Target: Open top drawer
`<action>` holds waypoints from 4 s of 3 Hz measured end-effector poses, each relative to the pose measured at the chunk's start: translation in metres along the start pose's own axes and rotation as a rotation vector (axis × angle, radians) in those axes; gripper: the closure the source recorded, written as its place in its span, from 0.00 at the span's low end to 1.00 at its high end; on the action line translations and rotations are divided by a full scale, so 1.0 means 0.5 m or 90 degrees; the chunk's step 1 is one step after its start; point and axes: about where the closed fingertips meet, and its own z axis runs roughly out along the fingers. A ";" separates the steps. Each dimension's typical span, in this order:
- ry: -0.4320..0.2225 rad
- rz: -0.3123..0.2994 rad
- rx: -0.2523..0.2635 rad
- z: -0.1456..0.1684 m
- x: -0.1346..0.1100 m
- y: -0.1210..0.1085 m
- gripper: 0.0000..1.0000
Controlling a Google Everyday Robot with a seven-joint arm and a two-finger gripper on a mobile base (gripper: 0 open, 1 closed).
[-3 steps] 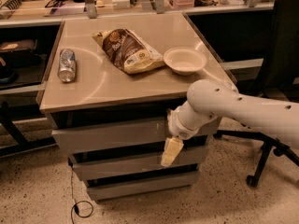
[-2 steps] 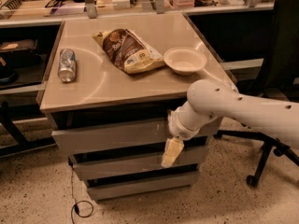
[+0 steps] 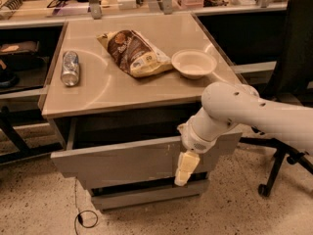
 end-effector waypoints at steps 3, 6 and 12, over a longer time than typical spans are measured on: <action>0.026 -0.003 -0.020 -0.046 -0.006 0.067 0.00; 0.062 -0.007 -0.088 0.019 0.011 0.117 0.00; 0.108 0.044 -0.169 -0.041 0.134 0.298 0.00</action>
Offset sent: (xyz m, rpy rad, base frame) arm -0.0312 -0.0099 0.0167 -0.0083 0.0330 -0.0090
